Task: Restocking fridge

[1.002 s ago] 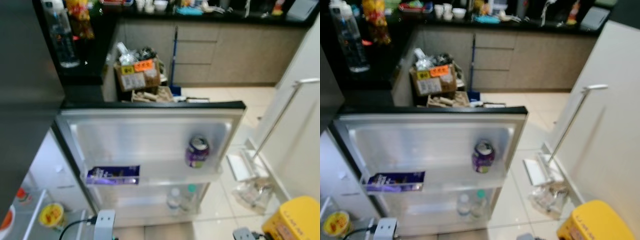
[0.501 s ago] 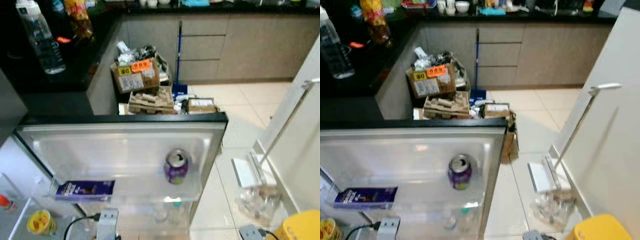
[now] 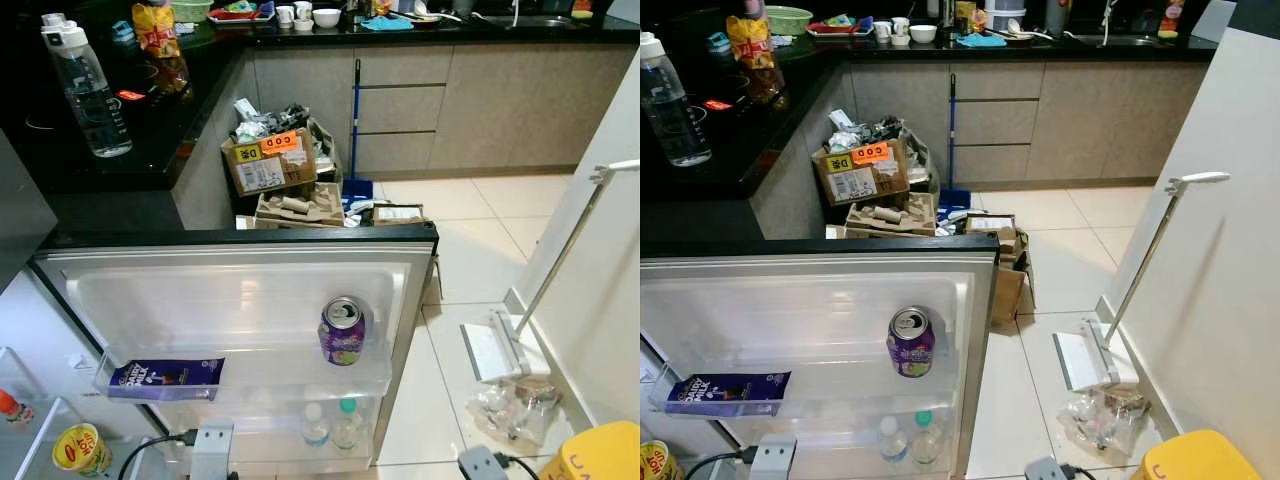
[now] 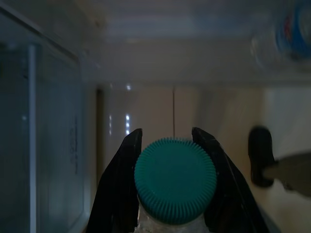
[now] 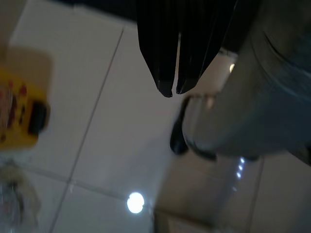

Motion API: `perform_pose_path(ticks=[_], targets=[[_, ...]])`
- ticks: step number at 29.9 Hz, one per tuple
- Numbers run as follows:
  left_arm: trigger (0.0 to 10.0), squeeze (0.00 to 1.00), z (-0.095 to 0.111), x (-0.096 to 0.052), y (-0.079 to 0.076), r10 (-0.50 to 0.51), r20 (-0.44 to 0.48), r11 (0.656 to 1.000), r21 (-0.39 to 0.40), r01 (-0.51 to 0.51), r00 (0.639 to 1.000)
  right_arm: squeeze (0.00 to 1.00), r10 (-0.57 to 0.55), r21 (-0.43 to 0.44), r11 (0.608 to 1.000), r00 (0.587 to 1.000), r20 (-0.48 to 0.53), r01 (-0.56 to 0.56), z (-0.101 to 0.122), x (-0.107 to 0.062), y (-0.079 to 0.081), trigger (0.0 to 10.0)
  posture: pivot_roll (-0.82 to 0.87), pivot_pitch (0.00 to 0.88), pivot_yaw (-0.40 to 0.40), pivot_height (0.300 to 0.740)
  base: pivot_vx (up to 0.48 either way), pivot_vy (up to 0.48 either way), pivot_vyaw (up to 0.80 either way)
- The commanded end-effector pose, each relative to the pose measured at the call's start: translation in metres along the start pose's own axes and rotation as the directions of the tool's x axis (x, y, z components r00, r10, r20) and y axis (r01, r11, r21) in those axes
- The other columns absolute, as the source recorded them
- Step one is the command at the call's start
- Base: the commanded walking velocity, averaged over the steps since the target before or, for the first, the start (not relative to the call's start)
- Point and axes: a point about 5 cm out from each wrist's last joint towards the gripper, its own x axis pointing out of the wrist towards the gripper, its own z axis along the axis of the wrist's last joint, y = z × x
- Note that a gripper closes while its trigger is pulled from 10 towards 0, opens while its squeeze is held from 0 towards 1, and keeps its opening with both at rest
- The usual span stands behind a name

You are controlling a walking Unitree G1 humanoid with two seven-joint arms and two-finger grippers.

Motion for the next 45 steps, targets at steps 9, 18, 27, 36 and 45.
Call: perform_pose_path(ticks=[9, 18, 27, 36, 45], targets=[[10.0, 0.00, 0.044, -0.002, 0.057, 0.296, 0.170, 0.947, -0.180, -0.266, 0.940, 0.00, 0.188, -0.161, 0.973, 0.971, 0.150, -0.163, 0.043, -0.001, -0.002, 10.0, -0.12, 0.000, -0.012, 0.740, 0.000, 0.000, 0.00], [10.0, 0.00, 0.057, -0.002, 0.057, 0.215, 0.254, 0.946, -0.295, -0.136, 0.943, 0.00, 0.361, -0.233, 0.918, 0.918, 0.165, -0.320, 0.055, -0.004, 0.004, 10.0, -0.12, 0.000, -0.011, 0.740, 0.000, 0.000, 0.00], [10.0, 0.00, 0.015, -0.005, 0.046, 0.186, 0.119, 0.949, -0.278, -0.147, 0.975, 0.00, 0.471, -0.341, 0.850, 0.869, 0.152, -0.401, 0.065, -0.005, 0.016, 10.0, -0.12, 0.000, -0.002, 0.740, 0.000, 0.000, 0.00], [10.0, 0.00, -0.021, -0.011, 0.031, 0.135, 0.009, 0.959, -0.251, -0.128, 0.991, 0.00, 0.429, -0.442, 0.863, 0.814, 0.391, -0.243, 0.133, -0.013, 0.011, 10.0, -0.12, 0.000, -0.003, 0.740, 0.000, 0.000, 0.00], [10.0, 0.00, -0.022, -0.010, 0.022, 0.089, 0.006, 0.974, -0.210, -0.086, 0.996, 0.00, 0.433, -0.543, 0.832, 0.746, 0.506, -0.115, 0.182, -0.025, 0.016, 10.0, -0.12, 0.000, -0.009, 0.740, 0.000, 0.000, 0.00]])
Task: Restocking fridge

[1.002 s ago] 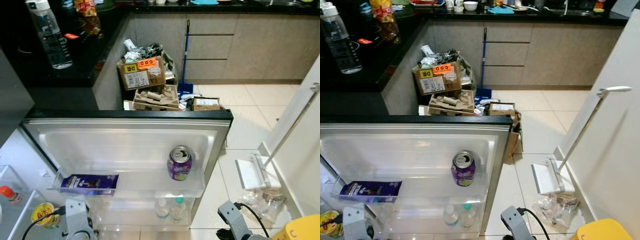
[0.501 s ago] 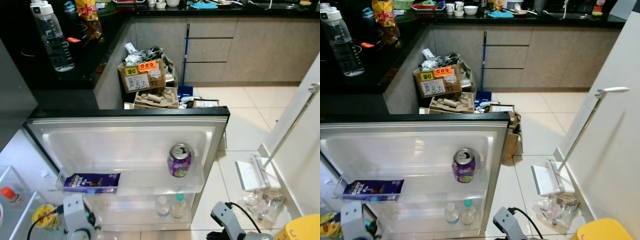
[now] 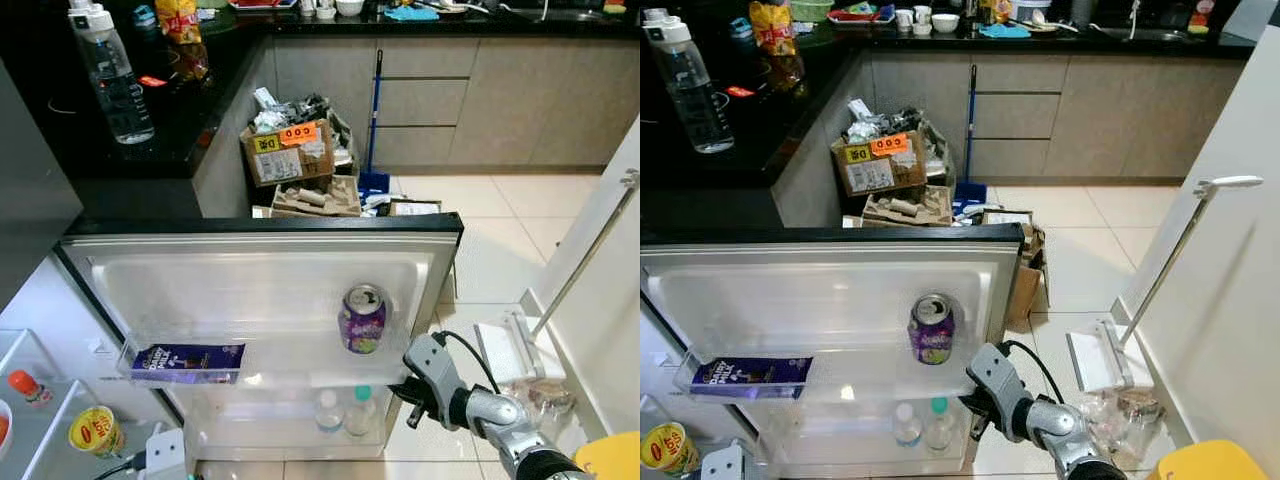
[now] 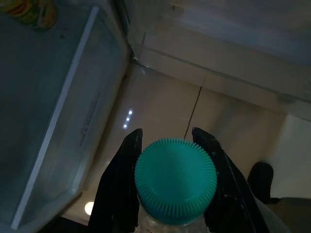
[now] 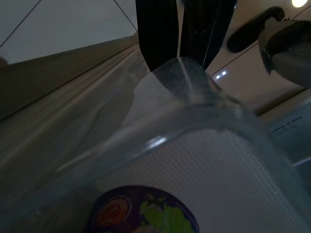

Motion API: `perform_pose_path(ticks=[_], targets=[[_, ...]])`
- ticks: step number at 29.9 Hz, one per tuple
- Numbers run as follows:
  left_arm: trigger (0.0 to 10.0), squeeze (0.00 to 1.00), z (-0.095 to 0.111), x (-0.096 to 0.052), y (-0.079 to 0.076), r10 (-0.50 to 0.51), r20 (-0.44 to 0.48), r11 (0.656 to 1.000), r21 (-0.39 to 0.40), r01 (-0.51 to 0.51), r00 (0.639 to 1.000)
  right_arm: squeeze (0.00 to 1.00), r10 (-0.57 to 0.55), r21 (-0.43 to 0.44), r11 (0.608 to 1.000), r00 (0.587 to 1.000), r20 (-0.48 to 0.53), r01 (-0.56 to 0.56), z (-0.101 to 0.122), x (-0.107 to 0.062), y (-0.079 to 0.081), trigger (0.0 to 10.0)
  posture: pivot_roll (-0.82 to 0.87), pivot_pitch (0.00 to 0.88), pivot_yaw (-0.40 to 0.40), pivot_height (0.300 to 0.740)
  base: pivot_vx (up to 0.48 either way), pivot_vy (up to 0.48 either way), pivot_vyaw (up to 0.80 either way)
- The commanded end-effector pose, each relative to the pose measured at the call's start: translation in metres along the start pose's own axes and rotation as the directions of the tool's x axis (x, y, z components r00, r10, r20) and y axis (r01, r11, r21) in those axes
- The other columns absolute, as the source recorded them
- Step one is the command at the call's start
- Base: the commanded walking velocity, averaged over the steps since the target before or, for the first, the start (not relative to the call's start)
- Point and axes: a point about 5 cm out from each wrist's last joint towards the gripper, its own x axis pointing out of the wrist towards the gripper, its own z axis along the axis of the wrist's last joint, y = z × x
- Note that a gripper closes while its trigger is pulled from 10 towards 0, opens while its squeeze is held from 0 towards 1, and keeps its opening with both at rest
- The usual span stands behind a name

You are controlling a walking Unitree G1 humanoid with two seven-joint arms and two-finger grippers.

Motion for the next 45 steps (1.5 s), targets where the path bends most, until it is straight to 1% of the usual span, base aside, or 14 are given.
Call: perform_pose_path(ticks=[1, 8, 9, 18, 23, 28, 29, 31, 33, 35, 36, 39, 43, 45], targets=[[10.0, 0.00, -0.004, -0.001, -0.005, -0.020, -0.019, 1.000, 0.016, 0.020, 1.000, 0.00, -0.013, -0.079, 0.997, 0.997, 0.082, 0.020, 0.024, 0.006, -0.007, 10.0, -0.12, 0.000, -0.009, 0.740, 0.000, 0.000, 0.00], [10.0, 0.00, -0.004, 0.000, -0.010, -0.031, -0.020, 0.999, 0.017, 0.031, 0.999, 0.00, -0.136, -0.152, 0.978, 0.988, 0.070, 0.145, 0.040, 0.014, -0.020, 10.0, -0.11, 0.000, -0.019, 0.740, 0.000, 0.000, 0.00], [10.0, 0.00, -0.004, 0.000, -0.010, -0.035, -0.020, 0.999, 0.019, 0.035, 0.999, 0.00, -0.208, -0.172, 0.963, 0.978, 0.028, 0.210, 0.038, 0.012, -0.029, 10.0, -0.11, 0.000, -0.019, 0.740, 0.000, 0.000, 0.00], [10.0, 0.00, -0.005, 0.000, -0.011, -0.042, -0.024, 0.999, 0.032, 0.043, 0.999, 0.00, -0.426, -0.172, 0.893, 0.905, -0.020, 0.416, 0.036, -0.007, -0.060, 10.0, -0.11, 0.000, -0.021, 0.740, 0.000, 0.000, 0.00], [10.0, 0.00, -0.006, -0.001, -0.011, -0.045, -0.026, 0.998, 0.038, 0.046, 0.999, 0.00, -0.402, -0.157, 0.908, 0.913, -0.070, 0.388, 0.027, -0.010, -0.059, 10.0, -0.11, 0.000, -0.022, 0.740, 0.000, 0.000, 0.00], [10.0, 0.00, -0.006, -0.001, -0.011, -0.049, -0.025, 0.998, 0.041, 0.050, 0.998, 0.00, -0.187, -0.099, 0.979, 0.975, -0.117, 0.176, 0.010, -0.006, -0.037, 10.0, -0.11, 0.000, -0.020, 0.740, 0.000, 0.000, 0.00], [10.0, 0.00, -0.006, -0.001, -0.011, -0.049, -0.026, 0.998, 0.043, 0.051, 0.998, 0.00, -0.067, -0.082, 0.995, 0.991, -0.114, 0.057, 0.006, -0.006, -0.026, 10.0, -0.11, 0.000, -0.017, 0.740, 0.000, 0.000, 0.00], [10.0, 0.00, -0.006, -0.001, -0.011, -0.049, -0.026, 0.998, 0.043, 0.051, 0.998, 0.00, -0.067, -0.082, 0.995, 0.991, -0.114, 0.057, 0.006, -0.006, -0.026, 10.0, -0.11, 0.000, -0.017, 0.740, 0.000, 0.000, 0.00], [10.0, 0.00, -0.007, -0.001, -0.010, -0.050, -0.028, 0.998, 0.046, 0.051, 0.998, 0.00, 0.145, -0.032, 0.989, 0.986, -0.085, -0.148, 0.004, -0.007, -0.011, 10.0, -0.11, 0.000, -0.015, 0.740, 0.000, 0.000, 0.00], [10.0, 0.00, -0.007, -0.001, -0.010, -0.050, -0.028, 0.998, 0.046, 0.051, 0.998, 0.00, 0.145, -0.032, 0.989, 0.986, -0.085, -0.148, 0.004, -0.007, -0.011, 10.0, -0.11, 0.000, -0.015, 0.740, 0.000, 0.000, 0.00], [10.0, 0.00, -0.007, -0.001, -0.010, -0.050, -0.029, 0.998, 0.048, 0.051, 0.998, 0.00, 0.216, -0.001, 0.976, 0.976, -0.036, -0.216, 0.009, -0.006, -0.007, 10.0, -0.12, 0.000, -0.016, 0.740, 0.000, 0.000, 0.00], [10.0, 0.00, -0.007, -0.001, -0.011, -0.050, -0.031, 0.998, 0.048, 0.051, 0.998, 0.00, 0.149, 0.010, 0.988, 0.982, 0.114, -0.151, 0.035, 0.002, -0.014, 10.0, -0.12, 0.000, -0.018, 0.740, 0.000, 0.000, 0.00], [10.0, 0.00, -0.008, -0.001, -0.012, -0.051, -0.031, 0.998, 0.045, 0.053, 0.998, 0.00, 0.024, 0.004, 1.000, 0.991, 0.128, -0.025, 0.045, 0.007, -0.024, 10.0, -0.11, 0.000, -0.020, 0.740, 0.000, 0.000, 0.00], [10.0, 0.00, -0.008, -0.001, -0.013, -0.053, -0.031, 0.998, 0.043, 0.054, 0.998, 0.00, -0.081, -0.068, 0.994, 0.996, 0.042, 0.083, 0.045, 0.010, -0.032, 10.0, -0.11, 0.000, -0.022, 0.740, 0.000, 0.000, 0.00]])
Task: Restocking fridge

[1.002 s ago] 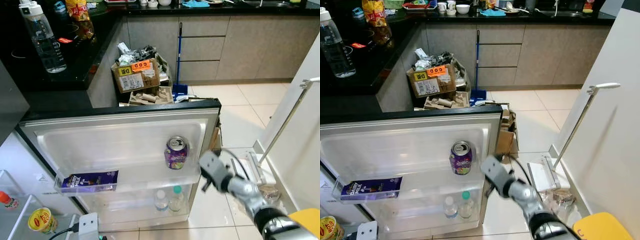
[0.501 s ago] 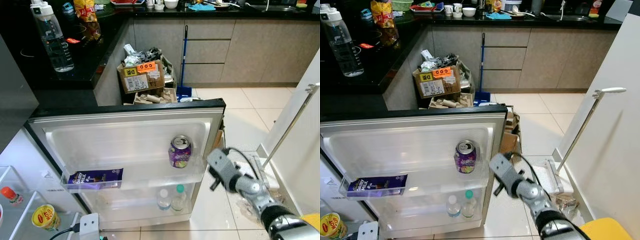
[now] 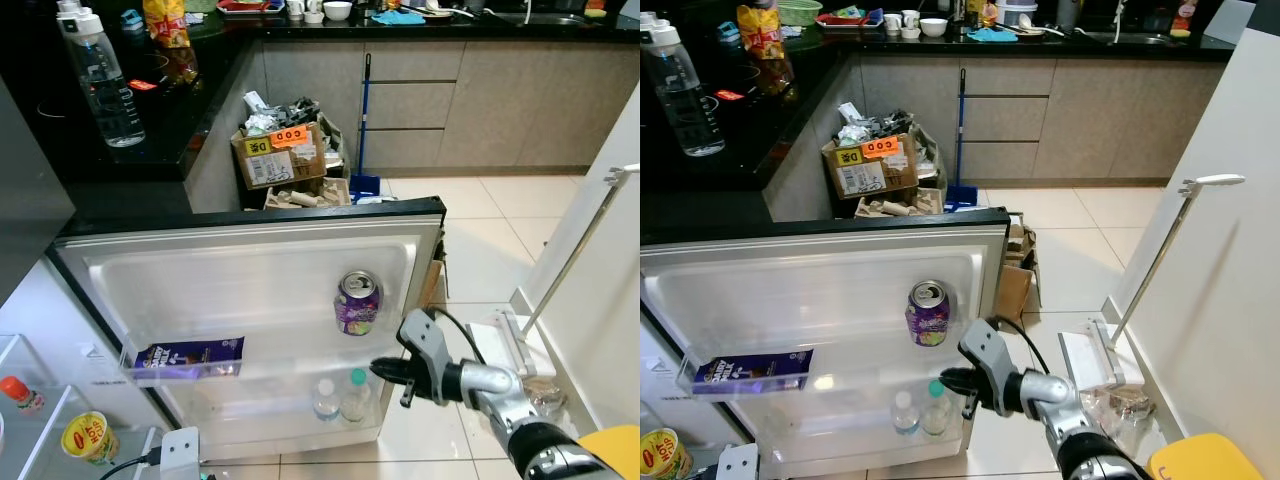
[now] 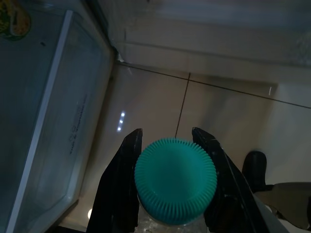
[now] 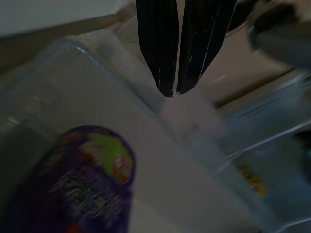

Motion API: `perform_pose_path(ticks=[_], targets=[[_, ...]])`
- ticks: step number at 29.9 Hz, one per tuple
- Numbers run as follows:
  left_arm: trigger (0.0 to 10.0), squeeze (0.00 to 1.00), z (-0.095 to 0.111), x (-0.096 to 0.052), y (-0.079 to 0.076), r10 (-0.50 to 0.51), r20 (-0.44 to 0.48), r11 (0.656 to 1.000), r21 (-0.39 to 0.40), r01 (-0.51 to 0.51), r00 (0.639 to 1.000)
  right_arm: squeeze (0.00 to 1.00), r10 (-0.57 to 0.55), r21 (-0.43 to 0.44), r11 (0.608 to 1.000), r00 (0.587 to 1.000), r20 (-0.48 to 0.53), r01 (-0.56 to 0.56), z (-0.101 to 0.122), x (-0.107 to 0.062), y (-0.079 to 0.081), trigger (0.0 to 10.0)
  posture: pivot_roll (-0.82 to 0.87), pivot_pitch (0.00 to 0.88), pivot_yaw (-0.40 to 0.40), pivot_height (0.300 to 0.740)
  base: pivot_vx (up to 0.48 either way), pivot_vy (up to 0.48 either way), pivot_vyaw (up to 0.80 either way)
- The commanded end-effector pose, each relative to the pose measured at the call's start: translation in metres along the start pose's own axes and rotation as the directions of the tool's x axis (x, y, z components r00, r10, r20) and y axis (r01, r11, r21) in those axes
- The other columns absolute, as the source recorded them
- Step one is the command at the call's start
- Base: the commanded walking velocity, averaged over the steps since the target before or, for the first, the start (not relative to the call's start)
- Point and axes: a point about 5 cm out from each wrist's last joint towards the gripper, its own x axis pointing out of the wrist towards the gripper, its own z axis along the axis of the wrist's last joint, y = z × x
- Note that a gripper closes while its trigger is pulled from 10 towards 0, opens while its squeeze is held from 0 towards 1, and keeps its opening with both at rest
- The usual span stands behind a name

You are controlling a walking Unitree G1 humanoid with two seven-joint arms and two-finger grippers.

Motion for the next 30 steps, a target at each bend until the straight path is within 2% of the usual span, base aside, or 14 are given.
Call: perform_pose_path(ticks=[1, 6, 9, 12, 13, 18, 20, 22, 23, 27, 28, 30], targets=[[10.0, 0.00, -0.005, -0.001, -0.004, -0.009, -0.017, 1.000, 0.001, 0.009, 1.000, 0.00, -0.112, -0.073, 0.991, 0.993, -0.040, 0.109, 0.005, 0.001, -0.012, 10.0, -0.11, 0.000, -0.022, 0.740, 0.000, 0.000, 0.00], [10.0, 0.00, -0.006, -0.001, -0.004, -0.009, -0.017, 1.000, -0.001, 0.009, 1.000, 0.00, -0.198, -0.152, 0.973, 0.970, -0.139, 0.176, 0.000, -0.002, -0.020, 10.0, -0.10, 0.000, -0.027, 0.740, 0.000, 0.000, 0.00], [10.0, 0.00, -0.007, -0.002, -0.003, -0.004, -0.018, 1.000, -0.005, 0.004, 1.000, 0.00, -0.347, -0.171, 0.932, 0.924, -0.161, 0.320, 0.005, -0.009, -0.038, 10.0, -0.10, 0.000, -0.029, 0.740, 0.000, 0.000, 0.00], [10.0, 0.00, -0.007, -0.002, -0.003, -0.003, -0.017, 1.000, -0.006, 0.003, 1.000, 0.00, -0.330, -0.127, 0.941, 0.932, -0.147, 0.313, 0.007, -0.008, -0.039, 10.0, -0.10, 0.000, -0.034, 0.740, 0.000, 0.000, 0.00], [10.0, 0.00, -0.007, -0.002, -0.003, -0.003, -0.014, 1.000, -0.006, 0.003, 1.000, 0.00, -0.289, -0.104, 0.956, 0.945, -0.154, 0.275, 0.004, -0.007, -0.034, 10.0, -0.10, 0.000, -0.035, 0.740, 0.000, 0.000, 0.00], [10.0, 0.00, -0.006, -0.002, -0.003, -0.004, -0.012, 1.000, -0.006, 0.004, 1.000, 0.00, -0.252, -0.085, 0.967, 0.953, -0.165, 0.241, -0.001, -0.004, -0.028, 10.0, -0.10, 0.000, -0.035, 0.740, 0.000, 0.000, 0.00], [10.0, 0.00, 0.002, 0.000, -0.005, -0.011, 0.028, 1.000, -0.018, 0.012, 1.000, 0.00, -0.157, -0.079, 0.987, 0.962, -0.225, 0.142, -0.020, -0.003, -0.009, 10.0, -0.09, 0.000, -0.036, 0.740, 0.000, 0.000, 0.00], [10.0, 0.00, 0.016, 0.003, -0.007, -0.012, 0.092, 0.999, -0.034, 0.015, 0.996, 0.00, -0.102, -0.033, 0.995, 0.957, -0.272, 0.097, -0.038, -0.004, 0.007, 10.0, -0.09, 0.000, -0.036, 0.740, 0.000, 0.000, 0.00], [10.0, 0.00, 0.019, 0.004, -0.007, -0.011, 0.105, 0.999, -0.037, 0.015, 0.994, 0.00, -0.098, -0.022, 0.995, 0.955, -0.279, 0.096, -0.041, -0.005, 0.009, 10.0, -0.09, 0.000, -0.036, 0.740, 0.000, 0.000, 0.00], [10.0, 0.00, 0.065, 0.010, 0.001, 0.050, 0.270, 0.999, -0.021, -0.046, 0.961, 0.00, -0.067, 0.039, 0.996, 0.958, -0.279, 0.081, -0.053, -0.006, 0.022, 10.0, -0.10, 0.000, -0.027, 0.740, 0.000, 0.000, 0.00], [10.0, 0.00, 0.065, 0.010, 0.001, 0.050, 0.270, 0.999, -0.021, -0.046, 0.961, 0.00, -0.067, 0.039, 0.996, 0.958, -0.279, 0.081, -0.053, -0.006, 0.022, 10.0, -0.10, 0.000, -0.027, 0.740, 0.000, 0.000, 0.00], [10.0, 0.00, 0.084, 0.011, 0.004, 0.059, 0.334, 0.998, -0.023, -0.054, 0.941, 0.00, -0.058, 0.058, 0.995, 0.961, -0.271, 0.076, -0.054, -0.007, 0.024, 10.0, -0.10, 0.000, -0.022, 0.740, 0.000, 0.000, 0.00]])
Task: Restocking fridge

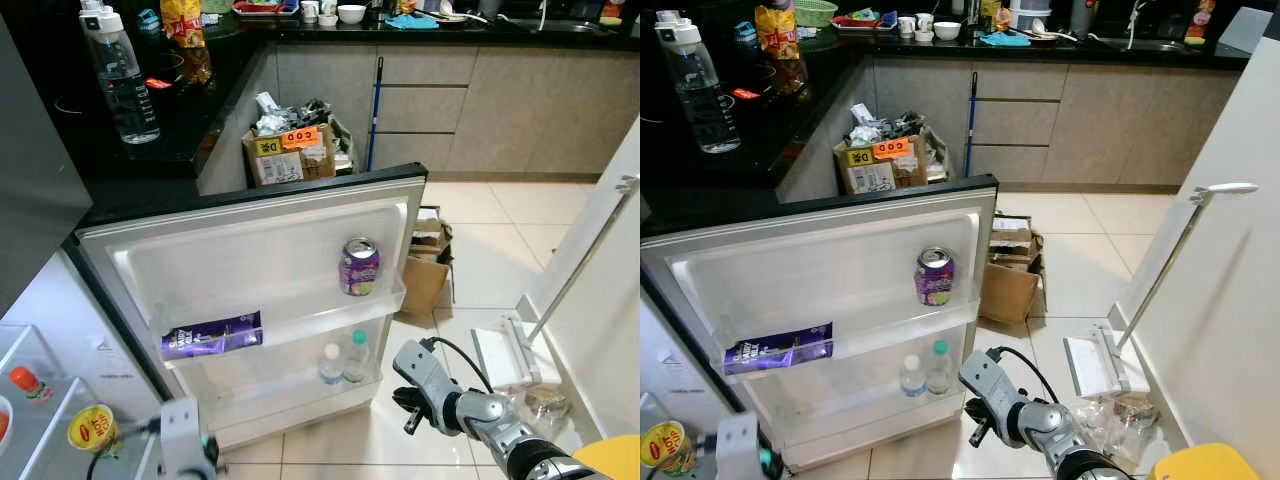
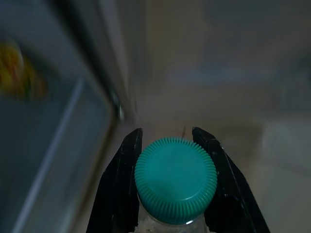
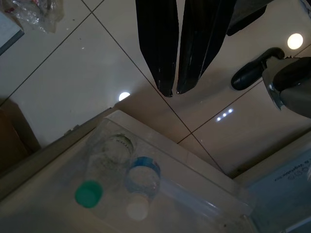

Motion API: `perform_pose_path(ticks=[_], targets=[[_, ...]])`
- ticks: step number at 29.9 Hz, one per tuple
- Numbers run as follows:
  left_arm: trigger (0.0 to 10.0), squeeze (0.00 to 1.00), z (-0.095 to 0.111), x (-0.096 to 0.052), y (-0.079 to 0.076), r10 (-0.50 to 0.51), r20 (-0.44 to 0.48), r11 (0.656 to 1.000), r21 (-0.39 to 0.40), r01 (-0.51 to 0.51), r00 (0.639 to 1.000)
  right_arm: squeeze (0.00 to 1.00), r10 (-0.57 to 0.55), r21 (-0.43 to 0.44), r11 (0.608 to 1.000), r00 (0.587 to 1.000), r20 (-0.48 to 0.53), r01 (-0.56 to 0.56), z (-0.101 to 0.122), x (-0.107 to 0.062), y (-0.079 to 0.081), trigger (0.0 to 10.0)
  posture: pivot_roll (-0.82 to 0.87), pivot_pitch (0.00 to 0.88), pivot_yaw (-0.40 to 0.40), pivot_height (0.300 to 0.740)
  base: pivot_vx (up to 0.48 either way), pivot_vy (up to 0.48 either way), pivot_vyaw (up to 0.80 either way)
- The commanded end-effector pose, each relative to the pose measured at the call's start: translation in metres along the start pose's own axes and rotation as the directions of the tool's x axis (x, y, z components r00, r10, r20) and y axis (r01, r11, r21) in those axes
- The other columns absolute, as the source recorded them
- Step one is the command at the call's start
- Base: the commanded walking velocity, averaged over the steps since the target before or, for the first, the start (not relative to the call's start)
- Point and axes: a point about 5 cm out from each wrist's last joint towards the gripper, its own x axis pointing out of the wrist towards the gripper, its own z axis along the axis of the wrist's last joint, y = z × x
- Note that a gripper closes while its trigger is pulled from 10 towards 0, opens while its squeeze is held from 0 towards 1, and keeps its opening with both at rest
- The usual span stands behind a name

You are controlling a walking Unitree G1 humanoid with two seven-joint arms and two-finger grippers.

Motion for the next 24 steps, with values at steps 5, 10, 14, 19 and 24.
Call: perform_pose_path(ticks=[5, 10, 14, 19, 24], targets=[[10.0, 0.00, 0.051, 0.013, -0.002, -0.116, 0.214, 0.993, -0.013, 0.121, 0.970, 0.00, 0.036, 0.097, 0.994, 0.992, 0.119, -0.047, 0.008, -0.001, 0.002, 10.0, -0.11, 0.000, -0.013, 0.740, 0.000, 0.000, 0.00], [10.0, 0.00, 0.058, 0.014, -0.014, -0.250, 0.243, 0.963, -0.041, 0.268, 0.937, 0.00, 0.058, 0.111, 0.991, 0.984, 0.166, -0.077, 0.012, -0.002, 0.001, 10.0, -0.12, 0.000, -0.011, 0.740, 0.000, 0.000, 0.00], [10.0, 0.00, 0.057, 0.010, -0.026, -0.377, 0.276, 0.913, -0.052, 0.405, 0.884, 0.00, 0.061, 0.127, 0.988, 0.980, 0.189, -0.086, 0.013, -0.004, 0.000, 10.0, -0.12, 0.000, -0.011, 0.740, 0.000, 0.000, 0.00], [10.0, 0.00, 0.048, 0.006, -0.033, -0.450, 0.249, 0.885, -0.006, 0.466, 0.858, 0.00, 0.079, 0.133, 0.986, 0.978, 0.192, -0.106, 0.010, -0.005, 0.002, 10.0, -0.12, 0.000, -0.011, 0.740, 0.000, 0.000, 0.00], [10.0, 0.00, 0.037, 0.002, -0.034, -0.468, 0.209, 0.882, 0.047, 0.469, 0.859, 0.00, 0.108, 0.123, 0.984, 0.978, 0.181, -0.132, 0.006, -0.004, 0.008, 10.0, -0.12, 0.000, -0.008, 0.735, 0.000, 0.000, 0.00]])
